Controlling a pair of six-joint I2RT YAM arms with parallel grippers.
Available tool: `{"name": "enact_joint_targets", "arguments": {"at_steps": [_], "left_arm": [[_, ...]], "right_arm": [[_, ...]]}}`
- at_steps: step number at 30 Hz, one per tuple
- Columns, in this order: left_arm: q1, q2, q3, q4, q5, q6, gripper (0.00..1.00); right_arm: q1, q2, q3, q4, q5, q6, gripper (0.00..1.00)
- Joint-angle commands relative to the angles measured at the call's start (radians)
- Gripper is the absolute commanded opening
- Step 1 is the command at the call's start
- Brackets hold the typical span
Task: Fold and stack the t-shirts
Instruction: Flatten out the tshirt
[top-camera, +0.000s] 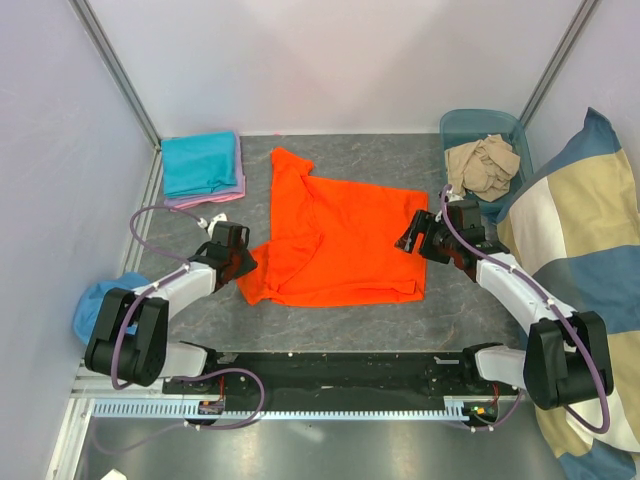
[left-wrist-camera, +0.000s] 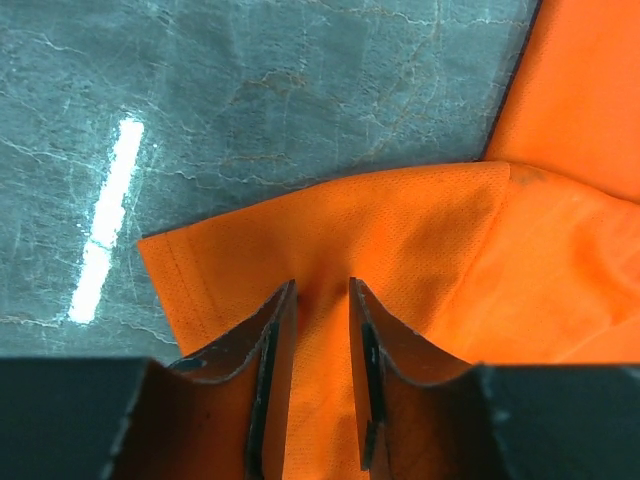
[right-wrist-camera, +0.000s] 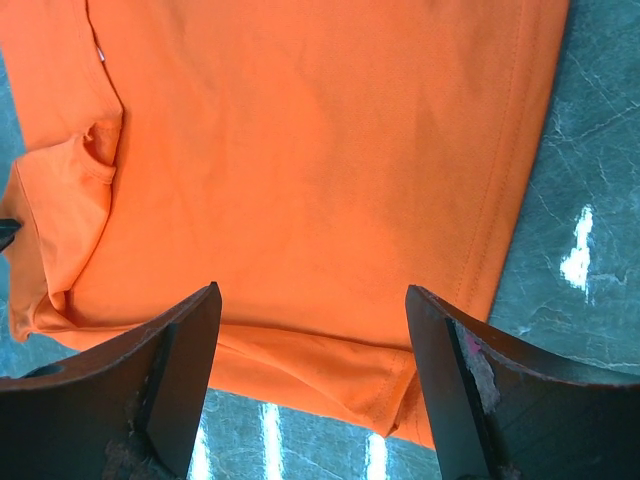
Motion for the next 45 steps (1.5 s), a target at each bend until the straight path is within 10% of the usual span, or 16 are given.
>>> {"name": "enact_joint_targets", "arguments": {"at_steps": [1, 19, 45], "left_arm": [[-0.005, -0.016, -0.007, -0.019, -0.032, -0.002, 0.32], [0.017, -0.380, -0.104, -0.251, -0.130, -0.278, 0.29], [0.018, -0.285, -0.069, -0.190, -0.087, -0.220, 0.26]], "right_arm": [[0.008, 0.017, 0.017, 0.066, -0.023, -0.001, 0.83], [0.016, 0.054, 0.026, 0.100, -0.040, 0.004, 0.83], [0.142, 0.689, 0.669, 0.019, 0.036, -0.145, 0.84]]}}
